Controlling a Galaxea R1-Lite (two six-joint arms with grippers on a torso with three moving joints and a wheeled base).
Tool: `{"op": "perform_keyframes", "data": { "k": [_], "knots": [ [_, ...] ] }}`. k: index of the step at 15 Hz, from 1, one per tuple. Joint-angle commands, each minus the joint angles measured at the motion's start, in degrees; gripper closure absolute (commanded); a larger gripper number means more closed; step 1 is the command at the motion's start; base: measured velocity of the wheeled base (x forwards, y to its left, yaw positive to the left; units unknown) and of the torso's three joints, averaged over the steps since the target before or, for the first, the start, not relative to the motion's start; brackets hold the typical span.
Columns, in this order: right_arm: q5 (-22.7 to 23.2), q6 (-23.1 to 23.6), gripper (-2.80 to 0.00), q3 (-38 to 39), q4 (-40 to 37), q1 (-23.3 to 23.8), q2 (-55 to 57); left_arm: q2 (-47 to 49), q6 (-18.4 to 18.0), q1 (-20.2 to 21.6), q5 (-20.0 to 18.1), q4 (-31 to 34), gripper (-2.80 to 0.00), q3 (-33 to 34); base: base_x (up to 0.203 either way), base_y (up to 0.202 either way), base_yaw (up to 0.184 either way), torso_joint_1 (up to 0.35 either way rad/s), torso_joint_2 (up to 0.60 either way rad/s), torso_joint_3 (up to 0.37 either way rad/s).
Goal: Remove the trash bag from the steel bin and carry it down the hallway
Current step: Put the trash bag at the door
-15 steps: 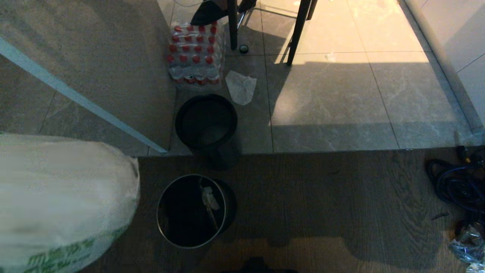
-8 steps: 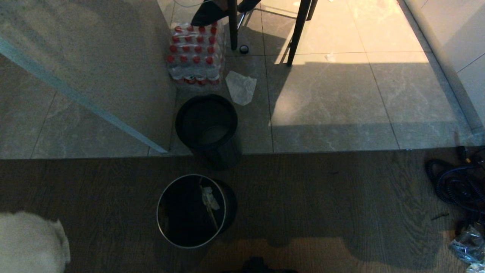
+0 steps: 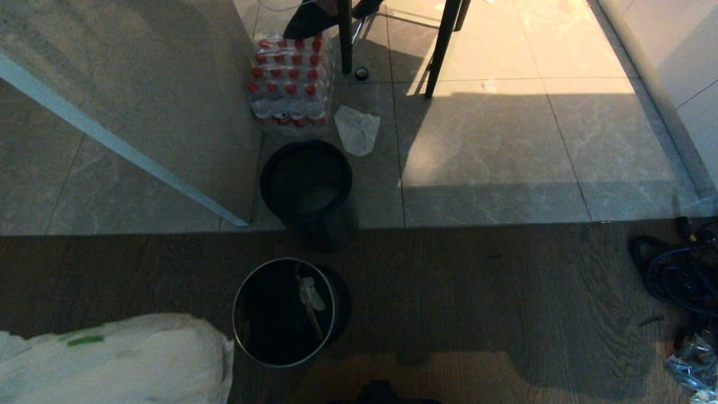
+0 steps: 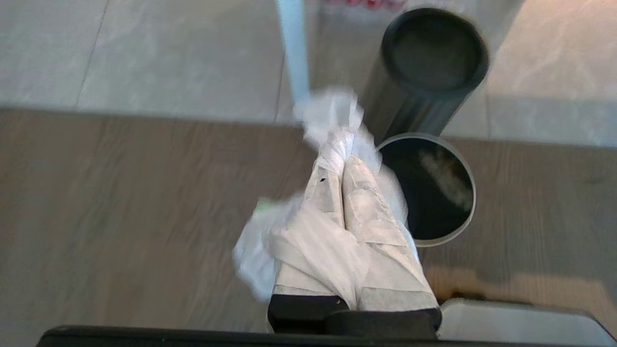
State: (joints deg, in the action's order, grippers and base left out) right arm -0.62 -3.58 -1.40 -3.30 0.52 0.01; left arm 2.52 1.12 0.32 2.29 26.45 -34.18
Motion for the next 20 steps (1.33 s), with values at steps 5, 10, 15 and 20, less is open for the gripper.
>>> {"op": "perform_keyframes", "data": {
  "k": [5,10,15,20],
  "knots": [
    [0.01,-0.02,0.0,0.0,-0.04,0.0,-0.1,-2.49,-1.95,-0.3,-7.21,-32.58,0.0,32.71,0.0,0.0,0.0,0.0,0.0,0.0],
    [0.01,-0.02,0.0,0.0,-0.04,0.0,-0.1,-2.52,-2.0,-0.32,-2.19,-26.09,0.0,34.02,0.0,0.0,0.0,0.0,0.0,0.0],
    [0.01,-0.02,0.0,0.0,-0.04,0.0,-0.1,-2.52,2.48,-0.32,-1.5,-26.01,0.0,34.09,0.0,0.0,0.0,0.0,0.0,0.0],
    [0.01,-0.02,0.0,0.0,-0.04,0.0,-0.1,-2.52,3.1,-0.32,-1.24,-26.27,0.0,34.18,0.0,0.0,0.0,0.0,0.0,0.0]
  ]
}}
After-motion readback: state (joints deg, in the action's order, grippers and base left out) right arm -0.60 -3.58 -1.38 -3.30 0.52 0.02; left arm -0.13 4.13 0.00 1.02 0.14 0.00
